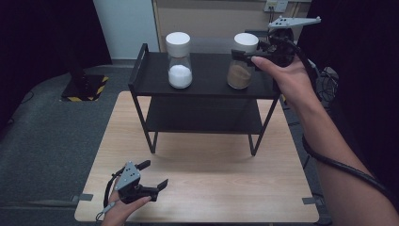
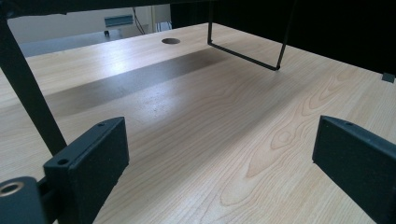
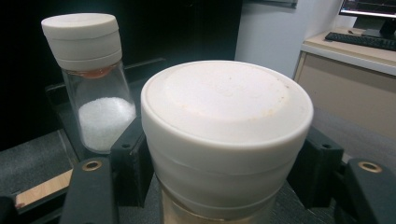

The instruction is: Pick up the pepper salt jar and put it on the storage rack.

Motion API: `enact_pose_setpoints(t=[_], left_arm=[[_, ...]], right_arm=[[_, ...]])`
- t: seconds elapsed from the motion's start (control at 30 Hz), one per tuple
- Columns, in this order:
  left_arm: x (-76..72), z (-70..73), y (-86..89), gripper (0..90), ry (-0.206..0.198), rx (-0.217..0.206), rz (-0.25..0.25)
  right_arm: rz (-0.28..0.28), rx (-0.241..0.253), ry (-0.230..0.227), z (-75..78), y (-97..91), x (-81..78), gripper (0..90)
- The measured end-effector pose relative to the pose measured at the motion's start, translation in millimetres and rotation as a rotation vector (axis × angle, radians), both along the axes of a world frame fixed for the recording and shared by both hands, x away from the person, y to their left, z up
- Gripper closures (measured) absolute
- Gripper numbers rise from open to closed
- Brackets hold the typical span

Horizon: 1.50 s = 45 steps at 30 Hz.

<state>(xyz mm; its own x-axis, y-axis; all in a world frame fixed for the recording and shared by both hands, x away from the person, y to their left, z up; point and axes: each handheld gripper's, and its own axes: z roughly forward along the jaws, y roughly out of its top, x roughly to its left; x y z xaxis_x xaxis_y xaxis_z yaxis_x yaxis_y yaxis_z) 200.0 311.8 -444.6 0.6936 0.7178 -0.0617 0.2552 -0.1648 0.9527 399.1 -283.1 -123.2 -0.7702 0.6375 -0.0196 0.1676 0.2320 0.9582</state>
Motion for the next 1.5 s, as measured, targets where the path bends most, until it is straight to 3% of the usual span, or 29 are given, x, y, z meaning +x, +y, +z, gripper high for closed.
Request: enact_pose_setpoints(t=[0.2,0.37,0.73,1.13,1.5], left_arm=[[0.1,0.4,-0.3,2.8,-0.001,0.001,-0.002],[-0.6,1.5,0.0,2.8,-0.005,0.001,-0.001],[-2.8,3.5,-1.6,2.8,0.0,0.002,0.019],[-4.1,0.9,-2.1,2.7,0.002,-0.01,0.035],[-5.6,0.9,-1.8,2.6,-0.002,-0.014,0.041]], right_arm=[[0.001,-0.003,0.043,6.7,-2.7,1.5,14.6],[-0.02,-0.017,0.052,11.0,-10.6,-7.4,8.8],[-0.01,-0.035,0.027,11.0,-35.6,-40.6,5.8],[0.054,-0.024,-0.026,-6.9,-44.3,-84.7,5.6],[0.101,0.006,-0.029,-26.6,-47.9,-103.3,5.5]])
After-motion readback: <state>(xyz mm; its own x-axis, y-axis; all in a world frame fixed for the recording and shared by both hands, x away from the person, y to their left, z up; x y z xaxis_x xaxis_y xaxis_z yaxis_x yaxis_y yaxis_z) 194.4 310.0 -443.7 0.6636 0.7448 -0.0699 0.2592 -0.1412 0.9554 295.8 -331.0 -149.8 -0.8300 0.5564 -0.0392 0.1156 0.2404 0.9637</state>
